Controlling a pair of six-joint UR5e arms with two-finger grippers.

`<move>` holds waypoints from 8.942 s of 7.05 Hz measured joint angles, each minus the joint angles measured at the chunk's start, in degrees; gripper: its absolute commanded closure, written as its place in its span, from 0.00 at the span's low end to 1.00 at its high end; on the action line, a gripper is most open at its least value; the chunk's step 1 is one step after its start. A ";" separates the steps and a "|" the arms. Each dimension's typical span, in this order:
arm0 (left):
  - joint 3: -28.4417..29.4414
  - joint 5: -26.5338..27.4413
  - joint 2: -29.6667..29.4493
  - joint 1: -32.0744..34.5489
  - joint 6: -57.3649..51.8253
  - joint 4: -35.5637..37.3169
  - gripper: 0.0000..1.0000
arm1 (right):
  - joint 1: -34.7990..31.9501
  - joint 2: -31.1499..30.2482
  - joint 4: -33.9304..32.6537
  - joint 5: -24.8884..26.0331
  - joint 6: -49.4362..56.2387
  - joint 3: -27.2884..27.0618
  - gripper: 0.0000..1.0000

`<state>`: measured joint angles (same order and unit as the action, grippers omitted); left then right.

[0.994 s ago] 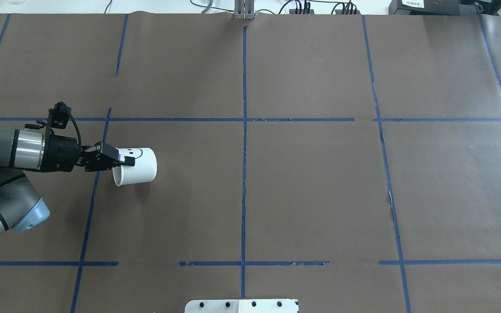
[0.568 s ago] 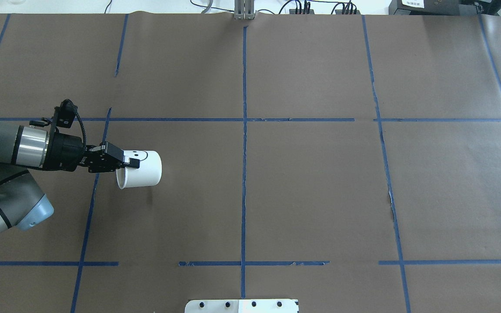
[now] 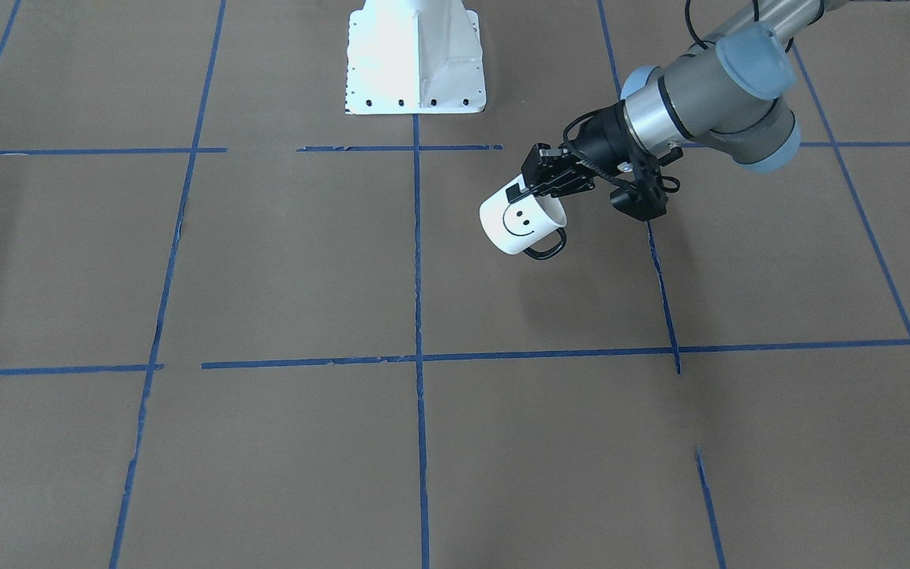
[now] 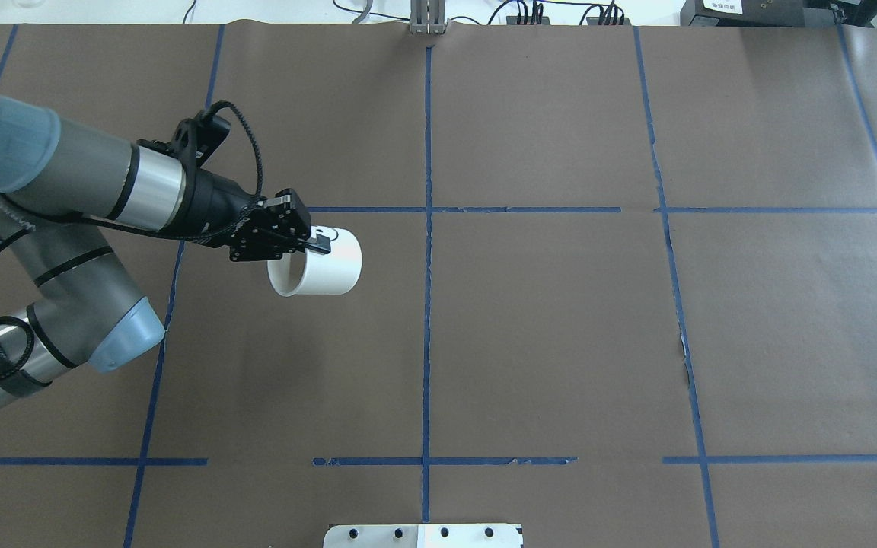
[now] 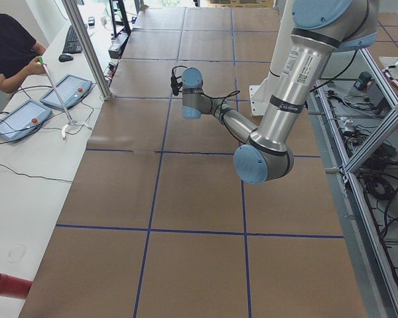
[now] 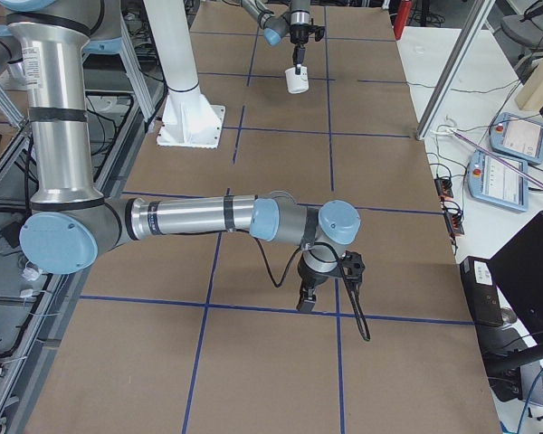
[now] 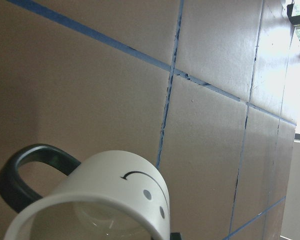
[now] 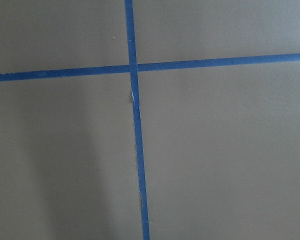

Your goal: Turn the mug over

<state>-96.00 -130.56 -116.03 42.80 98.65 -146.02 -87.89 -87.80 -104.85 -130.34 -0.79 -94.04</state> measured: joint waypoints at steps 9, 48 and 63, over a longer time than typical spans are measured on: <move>10.21 14.42 -31.59 -9.38 -25.15 57.27 1.00 | 0.00 0.00 0.00 0.00 0.00 0.00 0.00; 5.82 5.56 9.01 31.77 -87.27 49.68 0.00 | 0.00 0.00 0.00 0.00 0.00 0.00 0.00; 5.40 -2.95 24.44 45.35 -95.49 53.11 0.00 | 0.00 0.00 0.00 0.00 0.02 0.00 0.00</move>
<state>-90.60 -133.51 -91.59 88.14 3.17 -92.91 -87.89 -87.80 -104.85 -130.34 -0.77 -94.04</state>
